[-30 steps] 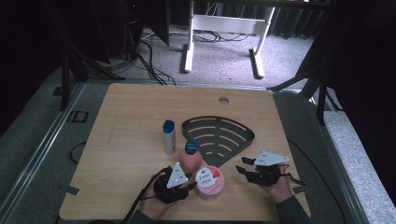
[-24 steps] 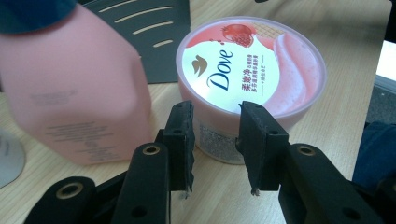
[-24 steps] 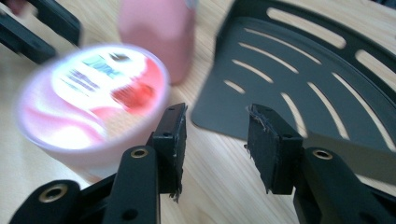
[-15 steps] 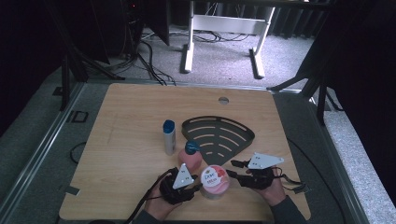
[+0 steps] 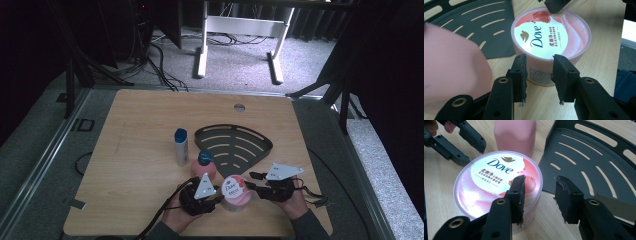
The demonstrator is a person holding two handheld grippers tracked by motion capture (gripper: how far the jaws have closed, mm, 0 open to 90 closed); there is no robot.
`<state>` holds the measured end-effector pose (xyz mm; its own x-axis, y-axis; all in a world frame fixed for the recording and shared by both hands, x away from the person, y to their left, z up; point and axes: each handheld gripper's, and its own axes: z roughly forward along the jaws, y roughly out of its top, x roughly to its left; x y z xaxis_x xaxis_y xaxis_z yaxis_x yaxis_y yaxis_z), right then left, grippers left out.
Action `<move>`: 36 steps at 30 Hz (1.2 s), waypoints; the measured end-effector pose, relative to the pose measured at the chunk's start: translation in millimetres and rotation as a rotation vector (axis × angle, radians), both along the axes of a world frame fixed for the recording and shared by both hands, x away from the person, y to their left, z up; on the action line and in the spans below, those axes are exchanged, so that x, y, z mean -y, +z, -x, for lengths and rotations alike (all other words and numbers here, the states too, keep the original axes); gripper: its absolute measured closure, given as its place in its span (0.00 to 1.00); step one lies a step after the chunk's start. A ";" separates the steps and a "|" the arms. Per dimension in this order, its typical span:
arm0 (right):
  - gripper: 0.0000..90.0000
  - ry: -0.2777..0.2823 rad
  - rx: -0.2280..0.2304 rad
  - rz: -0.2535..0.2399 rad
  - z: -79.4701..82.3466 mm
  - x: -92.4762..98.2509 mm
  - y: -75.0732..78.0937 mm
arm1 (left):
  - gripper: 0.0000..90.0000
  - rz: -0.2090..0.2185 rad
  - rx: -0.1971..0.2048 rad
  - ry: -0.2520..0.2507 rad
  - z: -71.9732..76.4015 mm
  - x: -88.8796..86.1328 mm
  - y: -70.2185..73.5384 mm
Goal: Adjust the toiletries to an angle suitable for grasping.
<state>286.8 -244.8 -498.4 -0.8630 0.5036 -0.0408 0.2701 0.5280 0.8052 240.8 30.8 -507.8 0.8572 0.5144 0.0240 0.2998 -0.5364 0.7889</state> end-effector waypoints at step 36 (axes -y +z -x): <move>0.73 -0.056 0.006 0.002 -5.1 21.1 0.1 | 0.98 -0.054 0.047 0.095 -34.2 -2.7 -17.2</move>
<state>291.9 -265.9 -498.3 -0.8332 0.5510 -0.0471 0.2944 0.5139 0.8058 275.0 33.5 -525.0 0.8017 0.5905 0.0930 0.3149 -0.5493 0.7740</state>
